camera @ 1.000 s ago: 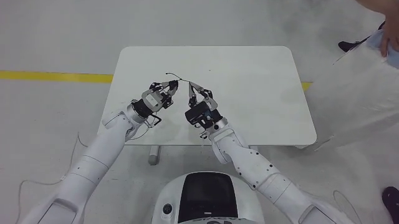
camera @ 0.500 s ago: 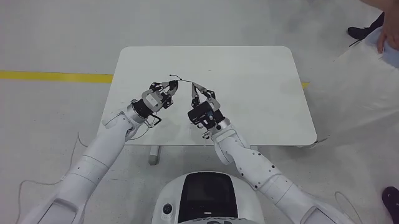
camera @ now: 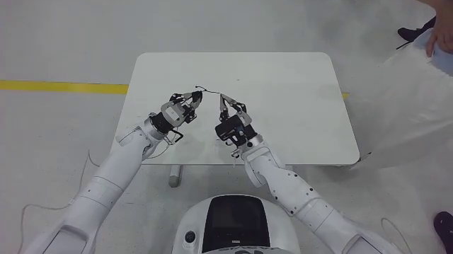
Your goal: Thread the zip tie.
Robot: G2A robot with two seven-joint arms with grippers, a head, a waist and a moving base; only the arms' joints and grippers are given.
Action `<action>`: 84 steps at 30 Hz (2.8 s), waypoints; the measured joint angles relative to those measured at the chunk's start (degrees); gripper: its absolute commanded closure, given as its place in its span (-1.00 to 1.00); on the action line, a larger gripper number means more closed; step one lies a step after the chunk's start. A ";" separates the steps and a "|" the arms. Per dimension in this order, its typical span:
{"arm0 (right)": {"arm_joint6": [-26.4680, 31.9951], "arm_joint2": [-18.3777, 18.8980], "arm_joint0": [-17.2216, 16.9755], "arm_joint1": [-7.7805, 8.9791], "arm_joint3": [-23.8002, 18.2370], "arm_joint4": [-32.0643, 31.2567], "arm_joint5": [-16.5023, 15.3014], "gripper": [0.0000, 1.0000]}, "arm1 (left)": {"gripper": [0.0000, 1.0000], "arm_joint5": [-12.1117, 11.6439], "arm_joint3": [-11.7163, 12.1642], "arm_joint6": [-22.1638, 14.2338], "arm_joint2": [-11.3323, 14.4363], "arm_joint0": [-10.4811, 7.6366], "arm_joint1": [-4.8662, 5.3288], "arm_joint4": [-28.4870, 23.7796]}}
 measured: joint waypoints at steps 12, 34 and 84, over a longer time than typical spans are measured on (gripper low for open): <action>-0.02 1.45 -1.06 -0.41 0.39 0.00 0.00 1.00 | 1.00 0.00 0.00 0.00 0.00 0.00 0.00 0.00; 0.77 1.91 -1.08 -0.41 1.77 0.00 0.00 1.00 | 1.00 0.00 0.00 0.00 0.00 0.00 0.00 0.00; 1.12 3.98 -3.28 1.52 1.02 0.00 0.00 -1.00 | 1.00 0.00 0.00 0.00 0.00 0.00 0.00 0.00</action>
